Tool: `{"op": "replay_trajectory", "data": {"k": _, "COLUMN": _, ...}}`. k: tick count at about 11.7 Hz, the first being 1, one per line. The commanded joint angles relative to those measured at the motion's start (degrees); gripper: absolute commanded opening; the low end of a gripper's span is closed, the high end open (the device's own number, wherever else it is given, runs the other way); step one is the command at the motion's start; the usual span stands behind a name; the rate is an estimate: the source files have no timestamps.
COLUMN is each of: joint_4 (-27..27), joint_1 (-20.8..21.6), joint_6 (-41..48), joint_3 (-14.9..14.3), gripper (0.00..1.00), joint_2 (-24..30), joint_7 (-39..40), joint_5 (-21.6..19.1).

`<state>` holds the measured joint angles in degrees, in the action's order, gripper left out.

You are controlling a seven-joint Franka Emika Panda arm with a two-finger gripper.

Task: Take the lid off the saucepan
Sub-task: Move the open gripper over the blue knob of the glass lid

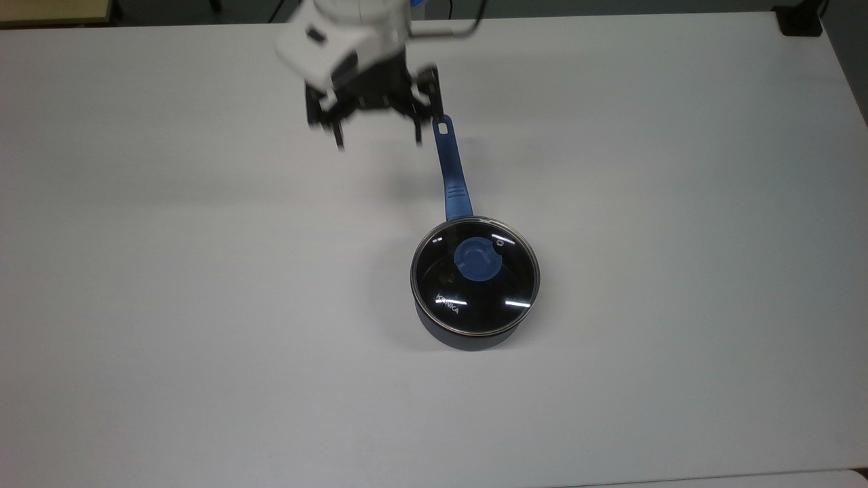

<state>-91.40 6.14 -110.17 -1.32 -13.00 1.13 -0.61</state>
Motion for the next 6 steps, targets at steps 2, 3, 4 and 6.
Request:
{"op": "replay_trajectory", "data": {"k": 2, "joint_4": 5.5, "joint_1": 3.5, "joint_6": -8.8, "joint_3": -0.2, "gripper": 1.00, "joint_2": -9.6, "joint_7": 2.4, "joint_5": -1.0}}
{"op": "replay_trajectory", "data": {"k": 3, "joint_4": 6.9, "joint_1": 4.1, "joint_6": -11.1, "joint_3": -0.1, "gripper": 1.00, "joint_2": -11.5, "joint_7": 4.4, "joint_5": -1.1}}
{"op": "replay_trajectory", "data": {"k": 4, "joint_4": 7.0, "joint_1": 5.1, "joint_6": -12.9, "joint_3": -0.1, "gripper": 1.00, "joint_2": -12.2, "joint_7": 6.0, "joint_5": -1.1}}
{"op": "replay_trajectory", "data": {"k": 6, "joint_4": 7.1, "joint_1": 5.7, "joint_6": -17.0, "joint_3": -0.1, "gripper": 1.00, "joint_2": -13.4, "joint_7": 8.2, "joint_5": -1.1}}
